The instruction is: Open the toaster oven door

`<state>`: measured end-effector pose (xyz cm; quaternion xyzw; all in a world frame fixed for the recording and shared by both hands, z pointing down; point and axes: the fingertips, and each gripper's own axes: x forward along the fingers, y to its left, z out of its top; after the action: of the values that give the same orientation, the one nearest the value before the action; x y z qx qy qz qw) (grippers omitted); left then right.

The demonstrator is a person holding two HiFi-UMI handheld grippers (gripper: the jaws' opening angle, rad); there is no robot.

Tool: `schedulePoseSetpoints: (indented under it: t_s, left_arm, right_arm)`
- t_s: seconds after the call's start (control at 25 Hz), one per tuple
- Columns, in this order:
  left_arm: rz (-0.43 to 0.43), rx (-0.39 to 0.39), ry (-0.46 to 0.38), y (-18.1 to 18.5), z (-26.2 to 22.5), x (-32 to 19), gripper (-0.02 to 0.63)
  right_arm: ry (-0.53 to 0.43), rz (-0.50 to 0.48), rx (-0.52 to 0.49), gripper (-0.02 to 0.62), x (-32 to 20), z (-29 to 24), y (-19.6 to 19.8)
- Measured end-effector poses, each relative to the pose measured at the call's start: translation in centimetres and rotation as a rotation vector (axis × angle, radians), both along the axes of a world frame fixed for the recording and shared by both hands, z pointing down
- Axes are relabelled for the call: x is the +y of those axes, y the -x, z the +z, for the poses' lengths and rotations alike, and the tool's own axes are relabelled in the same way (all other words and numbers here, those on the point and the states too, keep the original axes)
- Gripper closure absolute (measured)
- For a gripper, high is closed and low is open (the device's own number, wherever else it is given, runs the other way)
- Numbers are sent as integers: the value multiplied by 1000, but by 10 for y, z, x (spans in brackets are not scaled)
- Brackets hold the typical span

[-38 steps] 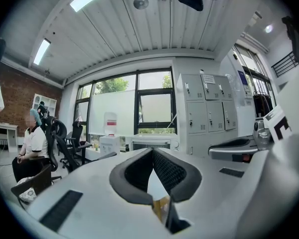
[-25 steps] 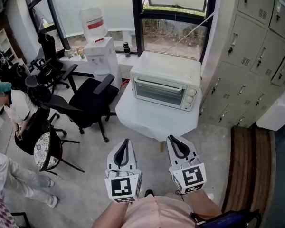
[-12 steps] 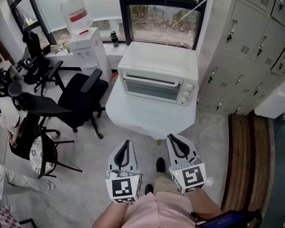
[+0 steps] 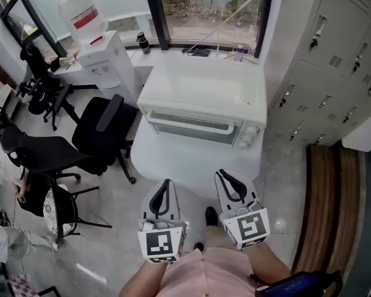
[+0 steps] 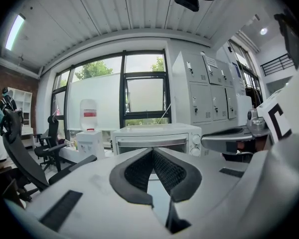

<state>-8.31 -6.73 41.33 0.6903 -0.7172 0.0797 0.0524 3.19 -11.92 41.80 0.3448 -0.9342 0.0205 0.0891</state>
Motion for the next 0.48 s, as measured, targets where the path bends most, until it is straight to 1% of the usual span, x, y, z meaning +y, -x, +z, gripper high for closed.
schedulePoseSetpoints:
  t_s: [0.12, 0.24, 0.48]
  left_arm:
    - [-2, -5, 3, 1, -5, -33, 592]
    - [-9, -15, -12, 3, -19, -59, 592]
    - [-26, -21, -51, 21, -36, -86, 592]
  right_arm:
    - [-4, -27, -7, 562, -33, -6, 7]
    - [-19, -52, -11, 558, -60, -20, 15]
    - [-77, -79, -14, 545, -92, -43, 36]
